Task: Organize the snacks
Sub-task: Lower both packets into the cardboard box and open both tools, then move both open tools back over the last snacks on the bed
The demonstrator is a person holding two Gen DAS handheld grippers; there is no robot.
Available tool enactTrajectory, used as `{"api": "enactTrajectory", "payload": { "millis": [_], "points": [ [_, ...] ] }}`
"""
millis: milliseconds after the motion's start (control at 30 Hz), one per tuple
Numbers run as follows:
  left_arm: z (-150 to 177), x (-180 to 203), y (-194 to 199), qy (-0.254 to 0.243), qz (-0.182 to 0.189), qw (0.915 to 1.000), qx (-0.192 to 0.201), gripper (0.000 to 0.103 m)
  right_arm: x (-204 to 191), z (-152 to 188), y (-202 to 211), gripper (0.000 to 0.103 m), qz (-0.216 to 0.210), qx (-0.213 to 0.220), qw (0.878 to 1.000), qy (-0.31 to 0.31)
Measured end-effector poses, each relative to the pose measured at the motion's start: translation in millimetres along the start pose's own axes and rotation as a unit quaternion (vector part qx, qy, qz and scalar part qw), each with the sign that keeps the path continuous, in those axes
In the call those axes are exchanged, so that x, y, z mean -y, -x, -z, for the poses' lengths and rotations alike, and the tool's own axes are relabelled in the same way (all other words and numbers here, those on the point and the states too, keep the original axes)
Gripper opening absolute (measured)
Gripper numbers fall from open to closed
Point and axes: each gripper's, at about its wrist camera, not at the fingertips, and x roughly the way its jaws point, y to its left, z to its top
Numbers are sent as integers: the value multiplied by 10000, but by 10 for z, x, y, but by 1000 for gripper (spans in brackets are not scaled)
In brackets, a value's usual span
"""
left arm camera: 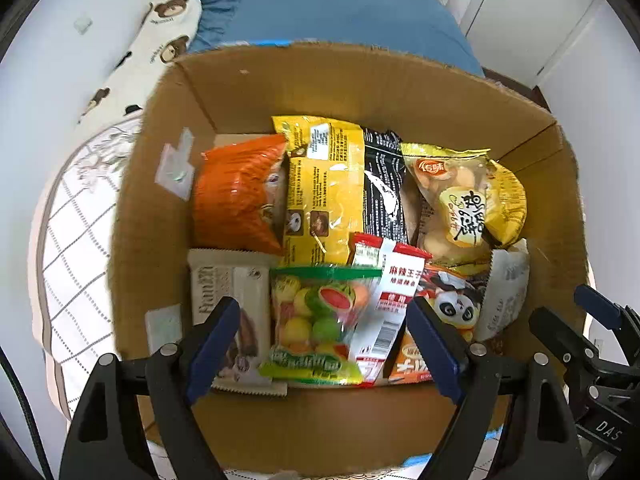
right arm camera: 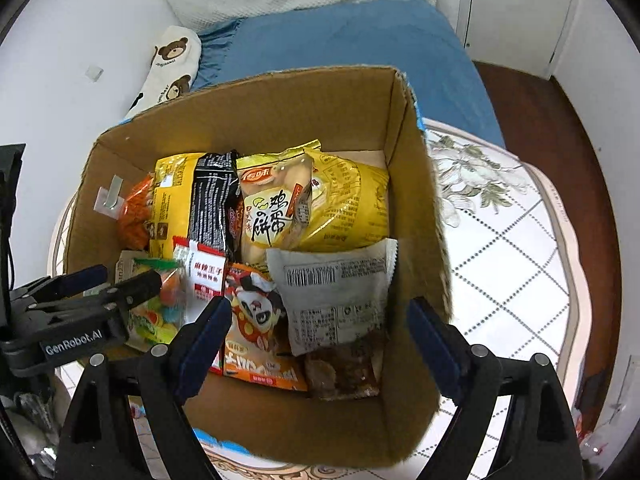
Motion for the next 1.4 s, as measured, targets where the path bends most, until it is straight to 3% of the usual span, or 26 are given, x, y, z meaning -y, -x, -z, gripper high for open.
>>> {"api": "enactTrajectory", "payload": {
  "millis": [200, 567, 800, 1200, 1400],
  "points": [
    [389, -48, 401, 46, -15, 9989, 467, 85, 44, 205, 254, 91, 31, 210, 9997, 119],
    [642, -1, 948, -79, -9, 9917, 1285, 85, -134, 590, 833, 91, 342, 782, 9956, 386],
    [904, 2, 1382, -317, 94, 9844, 1731, 85, -238, 858, 1289, 91, 491, 1234, 9909, 238],
    [1379, -53, 1736, -477, 361, 9783, 1983, 85, -432, 1369, 1912, 91, 317, 1684, 9852, -58],
    [1524, -408, 1525, -281, -67, 9822, 1858, 85, -563, 1583, 1732, 91, -53, 1431, 9894, -245]
  ]
}}
